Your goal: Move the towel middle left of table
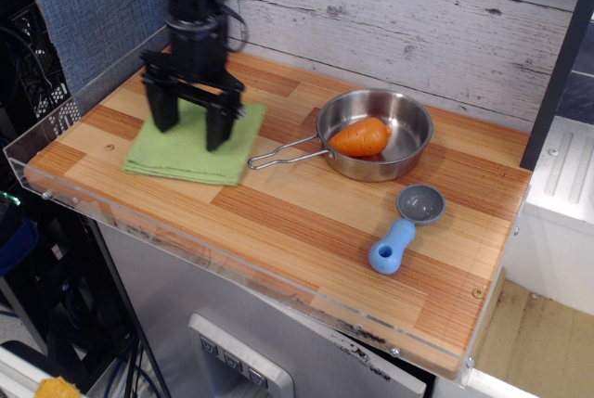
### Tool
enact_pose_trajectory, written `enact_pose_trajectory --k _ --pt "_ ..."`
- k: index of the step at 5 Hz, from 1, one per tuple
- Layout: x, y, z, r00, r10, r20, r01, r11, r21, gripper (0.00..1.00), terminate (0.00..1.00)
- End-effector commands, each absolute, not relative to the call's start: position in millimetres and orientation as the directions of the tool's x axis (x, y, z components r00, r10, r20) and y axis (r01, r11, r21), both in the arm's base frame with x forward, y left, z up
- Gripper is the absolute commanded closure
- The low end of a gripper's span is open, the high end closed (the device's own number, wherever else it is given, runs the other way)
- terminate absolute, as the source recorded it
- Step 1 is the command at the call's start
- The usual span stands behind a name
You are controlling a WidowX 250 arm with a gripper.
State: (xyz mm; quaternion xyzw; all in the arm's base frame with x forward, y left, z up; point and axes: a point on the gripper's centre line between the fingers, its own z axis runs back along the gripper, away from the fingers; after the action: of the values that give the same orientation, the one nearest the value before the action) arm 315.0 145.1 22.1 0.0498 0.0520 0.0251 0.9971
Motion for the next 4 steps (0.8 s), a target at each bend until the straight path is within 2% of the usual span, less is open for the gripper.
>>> enact_pose_trajectory --k 1,3,4 --pt "313 180 38 0.993 0.091 -0.072 -0.084 0.992 0.096 0.00 0.00" --pt "313 188 36 0.993 0.088 -0.085 -0.078 0.991 0.107 0.00 0.00" --pt "313 172 43 0.999 0.027 -0.046 -0.022 0.994 0.105 0.00 0.00"
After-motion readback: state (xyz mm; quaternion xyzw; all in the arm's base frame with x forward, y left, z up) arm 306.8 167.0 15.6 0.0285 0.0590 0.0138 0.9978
